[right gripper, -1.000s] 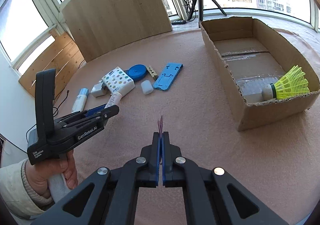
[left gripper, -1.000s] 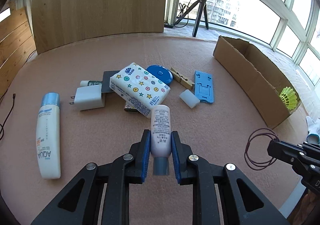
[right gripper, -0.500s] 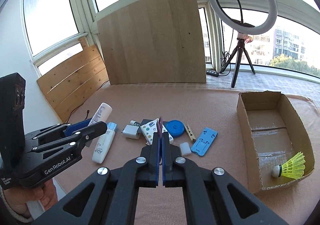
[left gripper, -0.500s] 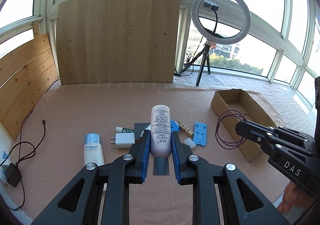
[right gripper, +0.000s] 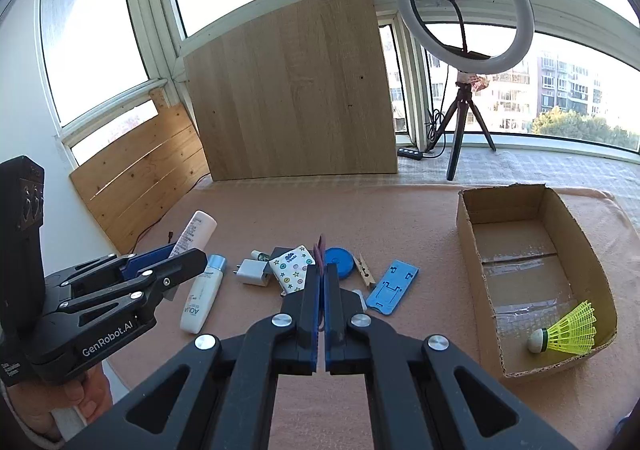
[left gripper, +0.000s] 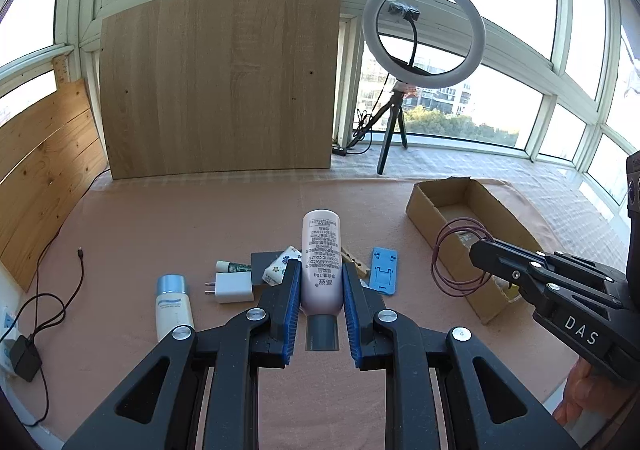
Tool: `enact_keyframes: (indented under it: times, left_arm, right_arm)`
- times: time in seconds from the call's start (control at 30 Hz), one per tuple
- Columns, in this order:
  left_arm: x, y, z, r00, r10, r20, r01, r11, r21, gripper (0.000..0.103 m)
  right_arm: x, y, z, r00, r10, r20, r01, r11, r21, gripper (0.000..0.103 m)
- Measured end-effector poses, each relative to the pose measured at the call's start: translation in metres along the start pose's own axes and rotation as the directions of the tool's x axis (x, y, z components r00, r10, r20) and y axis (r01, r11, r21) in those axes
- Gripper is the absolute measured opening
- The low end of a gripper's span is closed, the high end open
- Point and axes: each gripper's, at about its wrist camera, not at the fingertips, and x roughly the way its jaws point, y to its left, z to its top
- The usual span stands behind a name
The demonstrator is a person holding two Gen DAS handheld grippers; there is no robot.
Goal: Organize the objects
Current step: 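Carry the lotion tube with the right gripper and release it into the box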
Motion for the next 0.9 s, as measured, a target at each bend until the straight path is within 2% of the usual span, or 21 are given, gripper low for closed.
enact_keyframes:
  times: [0.23, 0.4, 0.7, 0.9]
  left_arm:
    - [0.014, -0.023, 0.01, 0.999, -0.035, -0.009, 0.035, 0.999, 0.038, 0.021]
    - [0.033, -0.054, 0.021, 0.997, -0.079, -0.026, 0.081, 0.993, 0.083, 0.021]
    - [0.079, -0.148, 0.041, 0.982, -0.173, -0.075, 0.183, 0.97, 0.163, 0.021]
    - [0.106, -0.215, 0.047, 0.974, -0.2, -0.107, 0.217, 0.958, 0.188, 0.021]
  right_arm:
    - [-0.006, -0.023, 0.0, 0.999, -0.028, 0.016, 0.027, 0.999, 0.036, 0.001]
    - [-0.014, -0.051, -0.001, 0.997, -0.069, 0.03, 0.066, 0.995, 0.08, 0.001]
    - [-0.036, -0.134, -0.005, 0.986, -0.162, 0.03, 0.154, 0.972, 0.177, 0.001]
    - [-0.048, -0.192, -0.01, 0.981, -0.193, 0.012, 0.186, 0.958, 0.219, 0.001]
